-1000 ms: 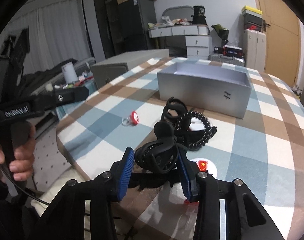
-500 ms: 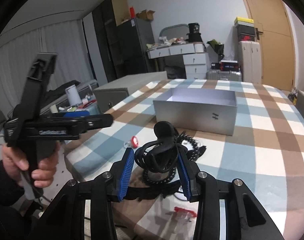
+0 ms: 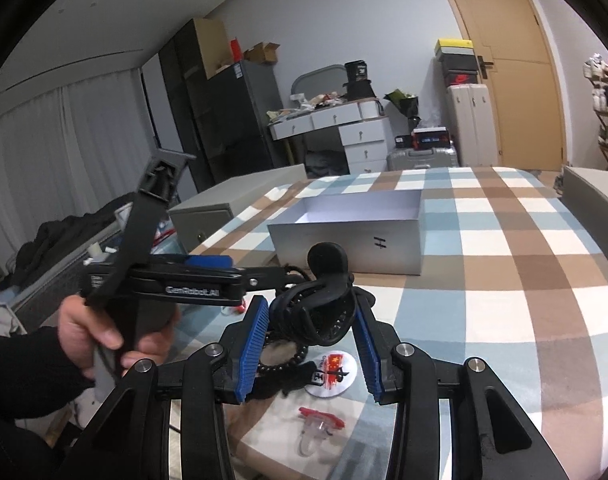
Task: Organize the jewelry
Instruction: 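Grasp a second black claw clip with the left gripper while the right gripper holds its clip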
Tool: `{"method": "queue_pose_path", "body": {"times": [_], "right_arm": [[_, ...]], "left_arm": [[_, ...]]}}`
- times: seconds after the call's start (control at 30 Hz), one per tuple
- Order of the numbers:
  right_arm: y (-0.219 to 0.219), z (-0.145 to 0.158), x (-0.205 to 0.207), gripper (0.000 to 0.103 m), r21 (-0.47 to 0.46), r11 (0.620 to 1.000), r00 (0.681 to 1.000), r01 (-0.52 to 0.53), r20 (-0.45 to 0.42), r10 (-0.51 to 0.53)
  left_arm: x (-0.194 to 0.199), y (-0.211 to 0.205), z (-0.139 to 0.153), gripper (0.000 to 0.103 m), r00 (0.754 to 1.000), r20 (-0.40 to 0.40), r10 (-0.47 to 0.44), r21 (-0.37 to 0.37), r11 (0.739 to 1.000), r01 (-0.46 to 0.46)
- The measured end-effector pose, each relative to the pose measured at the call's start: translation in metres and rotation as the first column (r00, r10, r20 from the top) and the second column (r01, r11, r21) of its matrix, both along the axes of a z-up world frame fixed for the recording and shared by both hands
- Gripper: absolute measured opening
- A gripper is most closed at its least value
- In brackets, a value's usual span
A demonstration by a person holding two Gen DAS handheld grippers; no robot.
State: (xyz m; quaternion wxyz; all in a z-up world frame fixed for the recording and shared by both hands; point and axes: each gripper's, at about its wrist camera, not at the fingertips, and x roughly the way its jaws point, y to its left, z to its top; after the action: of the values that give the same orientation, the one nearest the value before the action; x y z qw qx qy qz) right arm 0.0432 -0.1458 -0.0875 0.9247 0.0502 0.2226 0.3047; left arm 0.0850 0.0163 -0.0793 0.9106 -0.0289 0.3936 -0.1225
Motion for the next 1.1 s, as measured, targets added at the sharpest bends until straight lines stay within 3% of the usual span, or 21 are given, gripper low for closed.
{"method": "queue_pose_path", "body": {"times": [0.13,0.47,0.7,0.77,0.87,1.1], "right_arm": [[-0.002,-0.001,-0.002,0.042,0.0,1.0,1.0,0.002,-0.004,-0.002],[0.0,-0.002,-0.002,0.042,-0.003,1.0,1.0,-0.006,-0.016,0.005],[0.004,-0.001,-0.001,0.042,-0.006,1.0,1.0,-0.011,-0.024,0.011],[0.005,-0.001,-0.002,0.042,-0.012,1.0,1.0,-0.012,-0.021,0.011],[0.006,0.0,-0.003,0.042,-0.014,1.0,1.0,-0.013,-0.019,0.013],[0.006,-0.002,-0.002,0.042,-0.012,1.0,1.0,-0.011,-0.027,0.011]], "left_arm": [[0.006,0.001,-0.003,0.098,0.999,-0.028,-0.03,-0.013,0.999,0.03],[0.005,0.006,-0.009,0.08,0.987,-0.084,-0.134,-0.141,0.982,0.122],[0.01,-0.003,-0.011,0.046,0.971,-0.102,-0.215,-0.173,0.965,0.195],[0.013,-0.004,-0.011,0.044,0.969,-0.102,-0.224,-0.169,0.964,0.205],[0.016,-0.006,-0.01,0.032,0.965,-0.098,-0.244,-0.177,0.958,0.224],[0.022,-0.006,-0.009,0.03,0.965,-0.089,-0.245,-0.156,0.961,0.229]]}}
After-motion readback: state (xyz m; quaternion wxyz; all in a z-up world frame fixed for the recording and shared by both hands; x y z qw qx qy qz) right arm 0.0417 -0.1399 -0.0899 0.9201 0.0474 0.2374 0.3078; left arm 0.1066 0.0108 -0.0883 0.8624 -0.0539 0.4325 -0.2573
